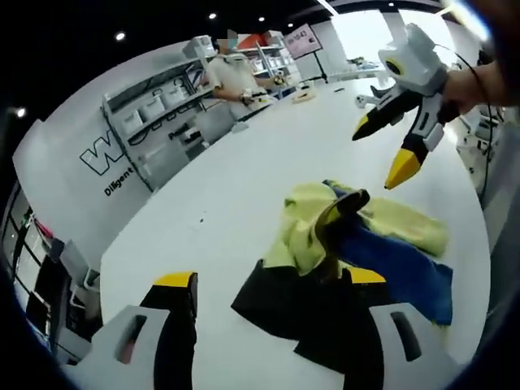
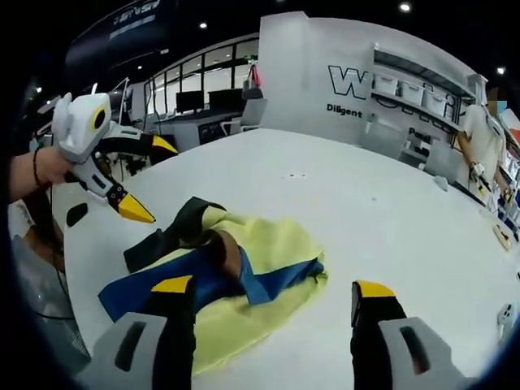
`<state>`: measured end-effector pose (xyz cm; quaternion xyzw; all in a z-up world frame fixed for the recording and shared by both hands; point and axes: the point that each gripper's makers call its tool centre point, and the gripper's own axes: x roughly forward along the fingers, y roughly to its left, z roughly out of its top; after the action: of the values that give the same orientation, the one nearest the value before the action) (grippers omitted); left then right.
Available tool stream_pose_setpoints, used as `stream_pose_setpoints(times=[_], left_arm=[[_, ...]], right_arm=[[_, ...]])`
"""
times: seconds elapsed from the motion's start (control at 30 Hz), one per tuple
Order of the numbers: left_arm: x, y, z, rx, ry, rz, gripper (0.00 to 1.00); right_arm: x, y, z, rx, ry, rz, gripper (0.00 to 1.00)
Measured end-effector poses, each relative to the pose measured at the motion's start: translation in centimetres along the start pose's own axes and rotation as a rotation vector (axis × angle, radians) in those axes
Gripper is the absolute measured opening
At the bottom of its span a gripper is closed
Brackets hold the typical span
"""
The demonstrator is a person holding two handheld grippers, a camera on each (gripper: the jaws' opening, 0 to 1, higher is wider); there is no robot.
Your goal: Fold the garment on the visible template until the final outline fits inside the template.
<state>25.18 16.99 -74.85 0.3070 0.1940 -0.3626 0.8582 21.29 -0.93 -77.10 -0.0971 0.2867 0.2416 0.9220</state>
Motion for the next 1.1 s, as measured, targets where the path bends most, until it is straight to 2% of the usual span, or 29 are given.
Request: stream_pose_setpoints(times=[0.17,0.33,0.43,0.47,0.63,0.77,0.93,1.1], left_arm=[[1.2,-0.6,-0.5,0.106,0.028,-0.039,0.66],[2.4,-1.1,-0.7,0.155,0.047,-0.08,0.64],[3.0,-1.8,-1.3,0.231,0.073,-0.116,0.63],[3.2,-1.8,-1.4,0.241,0.075,-0.11,0.63],[3.9,-2.6,-2.0,0.282,0.09,-0.141,0.59],[4.3,-2.8,-2.4,0.313,0.098,-0.148,0.54],[4.3,-3.4,-2.2,0.329,0.079,-0.168,0.44],[4.3,-4.2,-2.5,0.335,0.074,-0.206,0.33]], right_arm=[[0.8,0.2,-0.1,-0.037,0.012,0.009,0.72],[1.6,0.1,-0.3,-0.053,0.028,0.018,0.69],[2.0,0.1,-0.5,-0.068,0.04,0.023,0.66],[2.2,0.1,-0.6,-0.073,0.044,0.024,0.65],[2.9,0.2,-1.0,-0.101,0.062,0.032,0.63],[3.5,0.4,-1.1,-0.125,0.072,0.043,0.57],[3.9,0.7,-1.0,-0.196,0.065,0.056,0.51],[4.2,1.2,-1.1,-0.209,0.07,0.075,0.45]])
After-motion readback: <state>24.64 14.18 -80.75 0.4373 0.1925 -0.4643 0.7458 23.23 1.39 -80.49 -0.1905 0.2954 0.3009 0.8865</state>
